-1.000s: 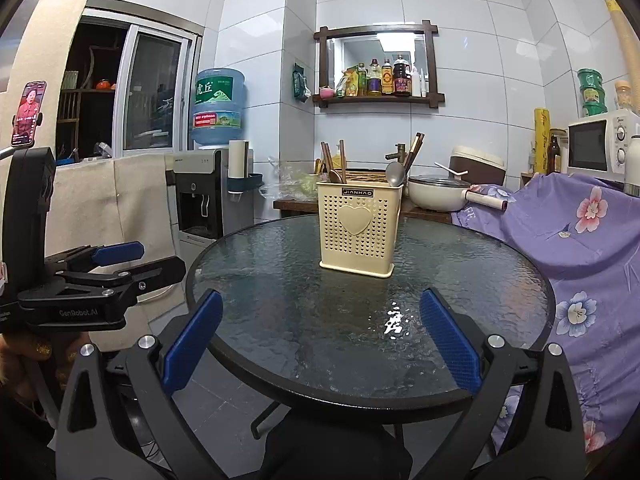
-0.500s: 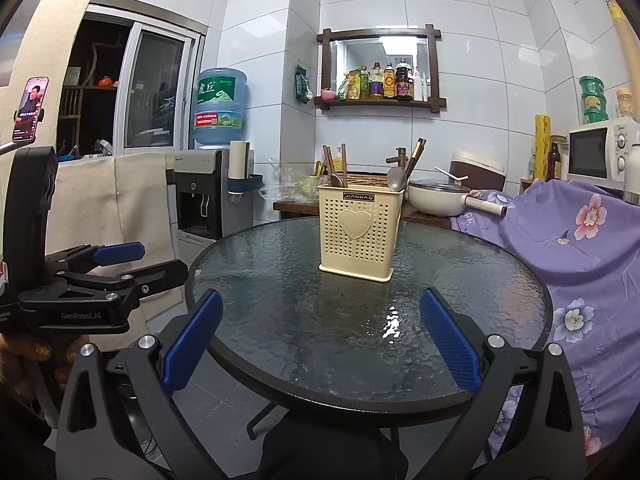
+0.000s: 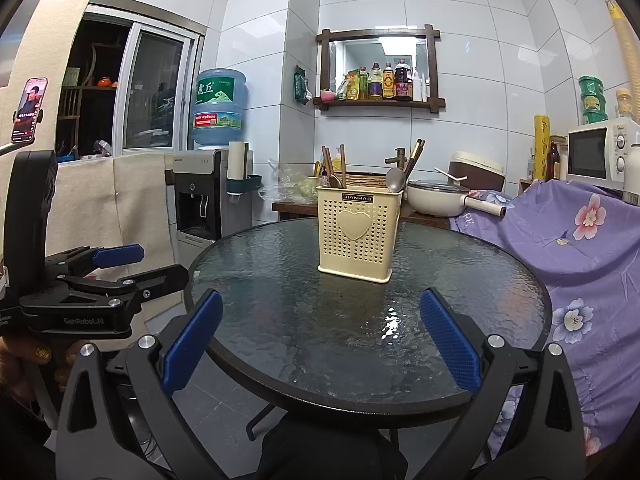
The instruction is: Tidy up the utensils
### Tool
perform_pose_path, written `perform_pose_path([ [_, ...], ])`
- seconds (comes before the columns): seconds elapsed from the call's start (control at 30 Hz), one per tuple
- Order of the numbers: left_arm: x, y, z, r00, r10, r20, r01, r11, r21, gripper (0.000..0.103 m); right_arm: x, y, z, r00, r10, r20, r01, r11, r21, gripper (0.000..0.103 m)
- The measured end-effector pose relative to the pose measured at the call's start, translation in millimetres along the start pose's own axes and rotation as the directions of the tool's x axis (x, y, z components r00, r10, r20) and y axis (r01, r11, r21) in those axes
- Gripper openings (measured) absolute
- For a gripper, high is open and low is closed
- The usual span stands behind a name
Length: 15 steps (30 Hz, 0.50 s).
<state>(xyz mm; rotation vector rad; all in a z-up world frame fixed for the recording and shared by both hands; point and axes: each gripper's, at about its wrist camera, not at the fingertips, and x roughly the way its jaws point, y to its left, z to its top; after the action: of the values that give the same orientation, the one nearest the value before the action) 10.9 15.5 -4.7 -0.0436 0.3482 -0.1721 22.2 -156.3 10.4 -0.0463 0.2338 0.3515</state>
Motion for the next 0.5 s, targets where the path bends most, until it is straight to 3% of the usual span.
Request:
perform_pose_path([
  [0.5,1.0,-2.3,-0.7,1.000,0.016,-0.002,-0.016,1.000,0.009,0.097,4.4,-0.8,0.1,1.000,-0.003,-0.008,0.003,1.000,0.014,0.097],
])
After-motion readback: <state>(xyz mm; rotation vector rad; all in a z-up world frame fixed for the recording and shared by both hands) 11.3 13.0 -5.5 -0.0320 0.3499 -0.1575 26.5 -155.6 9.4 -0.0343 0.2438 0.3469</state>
